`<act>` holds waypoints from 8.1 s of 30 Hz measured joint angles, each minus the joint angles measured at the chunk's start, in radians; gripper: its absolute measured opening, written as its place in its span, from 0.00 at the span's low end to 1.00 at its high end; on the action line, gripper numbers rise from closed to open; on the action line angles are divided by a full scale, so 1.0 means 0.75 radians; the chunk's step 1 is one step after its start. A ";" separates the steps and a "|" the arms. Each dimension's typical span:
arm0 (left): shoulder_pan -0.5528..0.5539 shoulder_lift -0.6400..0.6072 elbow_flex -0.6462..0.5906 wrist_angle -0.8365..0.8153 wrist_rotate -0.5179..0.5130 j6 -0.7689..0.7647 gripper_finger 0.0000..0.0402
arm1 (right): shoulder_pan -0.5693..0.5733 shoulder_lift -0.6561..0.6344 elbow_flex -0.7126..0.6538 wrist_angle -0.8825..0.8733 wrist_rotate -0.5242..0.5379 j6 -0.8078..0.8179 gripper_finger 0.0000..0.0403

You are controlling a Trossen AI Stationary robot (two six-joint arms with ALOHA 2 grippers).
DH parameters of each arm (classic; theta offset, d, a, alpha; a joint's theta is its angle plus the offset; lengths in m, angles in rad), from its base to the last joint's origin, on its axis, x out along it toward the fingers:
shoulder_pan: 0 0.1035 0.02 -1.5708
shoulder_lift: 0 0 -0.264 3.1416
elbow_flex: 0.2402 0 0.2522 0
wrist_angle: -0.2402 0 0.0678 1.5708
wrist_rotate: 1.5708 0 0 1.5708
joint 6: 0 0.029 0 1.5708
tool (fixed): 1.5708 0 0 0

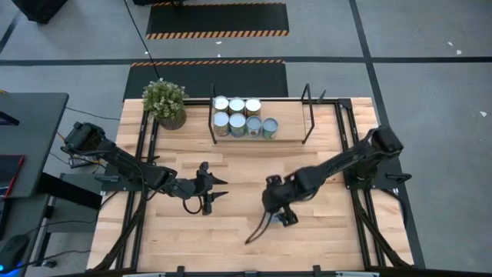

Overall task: Pick and place cans onto a shelf
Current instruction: Put the canned tuna on the shelf, then return to Home Position

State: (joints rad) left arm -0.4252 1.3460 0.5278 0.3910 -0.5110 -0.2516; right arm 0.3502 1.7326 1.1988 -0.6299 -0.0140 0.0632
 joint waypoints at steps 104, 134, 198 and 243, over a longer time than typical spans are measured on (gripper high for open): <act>-0.006 0.000 0.000 -0.001 0.001 -0.045 0.40 | -0.154 0.265 0.298 -0.403 0.231 -0.187 0.76; -0.005 0.000 0.000 0.000 0.001 -0.045 0.40 | -0.848 -0.082 0.056 -0.408 0.478 -0.322 0.76; -0.160 -0.504 -0.454 0.779 -0.411 0.487 0.32 | -0.673 -0.848 -0.377 0.269 0.250 -0.304 0.89; -0.249 -1.700 -0.694 0.389 -0.615 0.857 0.00 | -1.242 -1.938 -1.229 0.933 -0.472 -0.015 0.86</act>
State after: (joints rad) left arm -0.6120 0.0709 0.0074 0.6829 -0.9722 0.3912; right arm -0.5814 0.2790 0.2773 0.0700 -0.3679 0.0519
